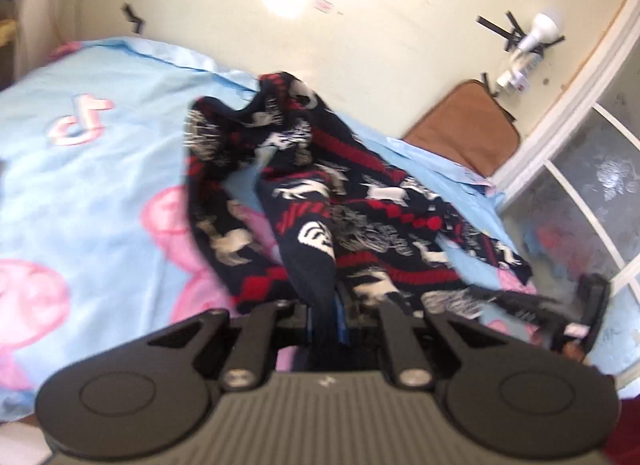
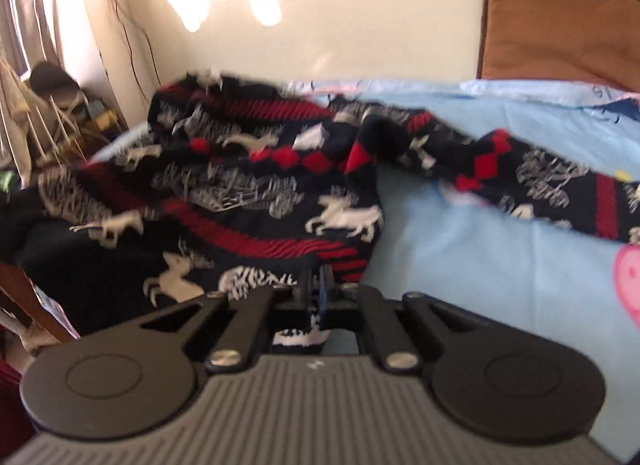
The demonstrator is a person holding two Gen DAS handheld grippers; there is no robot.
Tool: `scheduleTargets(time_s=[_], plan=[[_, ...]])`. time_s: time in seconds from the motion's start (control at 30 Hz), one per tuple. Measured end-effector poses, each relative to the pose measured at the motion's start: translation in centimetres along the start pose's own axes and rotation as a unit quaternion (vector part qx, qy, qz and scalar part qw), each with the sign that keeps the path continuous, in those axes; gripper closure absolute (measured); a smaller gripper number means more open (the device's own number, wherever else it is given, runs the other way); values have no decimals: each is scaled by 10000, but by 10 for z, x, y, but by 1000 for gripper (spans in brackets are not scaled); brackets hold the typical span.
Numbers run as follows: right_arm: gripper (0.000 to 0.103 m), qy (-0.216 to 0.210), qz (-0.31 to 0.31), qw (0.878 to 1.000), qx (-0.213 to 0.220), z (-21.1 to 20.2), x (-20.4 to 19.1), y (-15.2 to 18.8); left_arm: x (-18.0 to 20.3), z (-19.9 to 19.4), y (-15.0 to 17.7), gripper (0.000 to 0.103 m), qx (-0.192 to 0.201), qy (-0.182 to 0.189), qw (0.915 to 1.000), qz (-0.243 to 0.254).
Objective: Fold small clothes
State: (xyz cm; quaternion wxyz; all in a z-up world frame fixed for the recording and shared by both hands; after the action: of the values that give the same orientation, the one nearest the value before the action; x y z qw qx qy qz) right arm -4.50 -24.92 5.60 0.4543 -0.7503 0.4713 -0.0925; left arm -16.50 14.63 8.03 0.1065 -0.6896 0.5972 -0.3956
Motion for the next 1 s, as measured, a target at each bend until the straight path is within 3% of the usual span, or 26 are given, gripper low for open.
scheduleTargets(time_s=[0.07, 0.17, 0.2, 0.23, 0.27, 0.37, 0.43, 0.53, 0.63, 0.73, 0.83, 0.9, 0.93, 0.97, 1.0], plan=[[97, 0, -66, 10000, 38, -16, 11, -12, -11, -6, 9, 93, -141, -121, 9998, -73], [94, -179, -80, 9991, -368, -24, 29, -21, -24, 0, 16, 83, -406, -518, 9978, -7], [89, -77, -137, 9990, -427, -25, 34, -25, -29, -2, 13, 78, -313, -628, 9975, 2], [83, 12, -153, 9991, -393, -26, 40, -29, -36, -7, 6, 65, -118, -732, 9972, -68], [72, 162, -110, 9994, -279, -29, 45, -36, -44, -10, -4, 59, 98, -823, 9964, -187], [68, 427, 86, 9990, 114, -24, 57, -63, -59, -7, -35, 59, 556, -1160, 9913, -295], [68, 482, 13, 9983, 331, -9, 56, -82, -63, 8, -56, 51, 716, -1383, 9875, -234], [66, 479, -264, 9977, 388, 36, 53, -118, -59, 42, -80, 41, 729, -1405, 9873, 97], [51, 488, -644, 9964, 266, 97, 50, -151, -47, 81, -95, 32, 634, -1741, 9817, 444], [43, 627, -1081, 9922, -7, 167, 54, -180, -43, 112, -103, 33, 535, -2109, 9737, 679], [36, 588, -1082, 9912, -492, 233, 68, -197, -43, 131, -106, 37, 519, -2374, 9664, 832], [36, 595, -836, 9915, -803, 266, 79, -200, -38, 139, -107, 53, 561, -2453, 9627, 997], [37, 474, -706, 9913, -1005, 279, 83, -199, -37, 142, -107, 69, 565, -2474, 9612, 1078], [43, 336, -611, 9911, -1137, 287, 85, -198, -37, 145, -107, 87, 548, -2485, 9604, 1133], [68, 201, -520, 9927, -1070, 284, 82, -199, -38, 147, -107, 91, 530, -2495, 9600, 1151]])
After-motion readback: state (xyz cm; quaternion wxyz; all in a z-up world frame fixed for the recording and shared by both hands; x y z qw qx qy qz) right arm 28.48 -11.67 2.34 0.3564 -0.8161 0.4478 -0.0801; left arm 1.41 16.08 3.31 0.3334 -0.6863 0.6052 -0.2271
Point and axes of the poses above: each gripper's, at about its wrist camera, not at the fingertips, and z roughly the way its jaws point, x to its right, y to its underside, the point moved 2 cm from there along z, roughly the way its jaws point, and after that the axes turned 5 degrees about -y, right-handed, at the moved point
